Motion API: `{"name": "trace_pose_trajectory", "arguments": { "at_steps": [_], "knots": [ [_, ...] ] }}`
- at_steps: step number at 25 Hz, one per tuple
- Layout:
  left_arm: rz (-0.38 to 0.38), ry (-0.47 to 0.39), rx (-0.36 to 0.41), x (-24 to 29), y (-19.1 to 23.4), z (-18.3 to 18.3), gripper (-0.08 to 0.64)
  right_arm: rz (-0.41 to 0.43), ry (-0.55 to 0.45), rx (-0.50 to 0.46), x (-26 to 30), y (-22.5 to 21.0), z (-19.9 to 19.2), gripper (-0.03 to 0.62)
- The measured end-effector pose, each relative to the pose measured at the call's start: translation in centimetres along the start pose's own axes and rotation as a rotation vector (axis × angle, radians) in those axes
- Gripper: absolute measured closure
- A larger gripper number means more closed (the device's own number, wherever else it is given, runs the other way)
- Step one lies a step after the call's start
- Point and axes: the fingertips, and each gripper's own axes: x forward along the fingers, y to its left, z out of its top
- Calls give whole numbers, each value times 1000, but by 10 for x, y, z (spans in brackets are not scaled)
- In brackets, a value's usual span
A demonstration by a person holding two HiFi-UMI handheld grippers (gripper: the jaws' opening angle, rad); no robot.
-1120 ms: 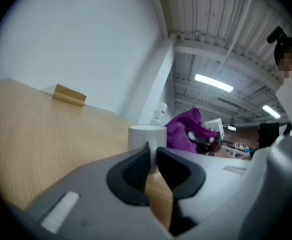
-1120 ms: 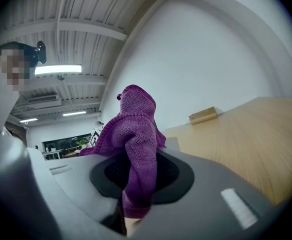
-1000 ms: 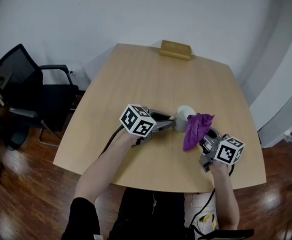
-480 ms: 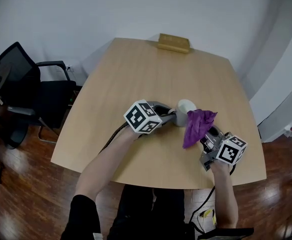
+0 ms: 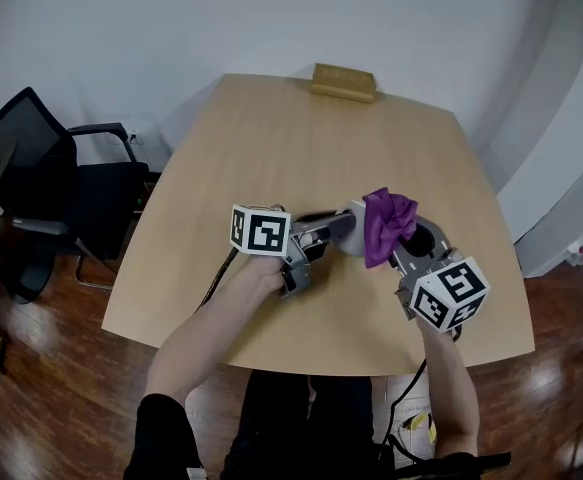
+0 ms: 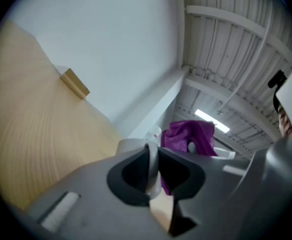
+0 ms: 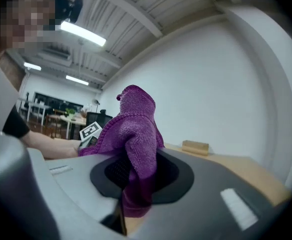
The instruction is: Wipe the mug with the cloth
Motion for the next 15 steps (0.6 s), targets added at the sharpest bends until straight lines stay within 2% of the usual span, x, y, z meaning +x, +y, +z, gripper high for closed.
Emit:
{"name": "trace_pose_trajectory", "arguments": {
  "at_steps": [3,5,9,13,15],
  "knots": [
    [-62,-68,-21,1,-12,7,497,-70,59,-198,31,-3,3,514],
    [-103,-116,-5,-1,-20,16,500,-93,97,-244,44,-3,0,514],
    [-144,-157,40,-11,-37,31,518,-72,114,-219,43,11,-9,518],
    [-176,-191,34,-18,-37,37,518,55,200,-153,27,41,-44,517],
    [-201,-194,25,-19,-37,38,518,61,208,-123,15,39,-48,515]
  ]
}}
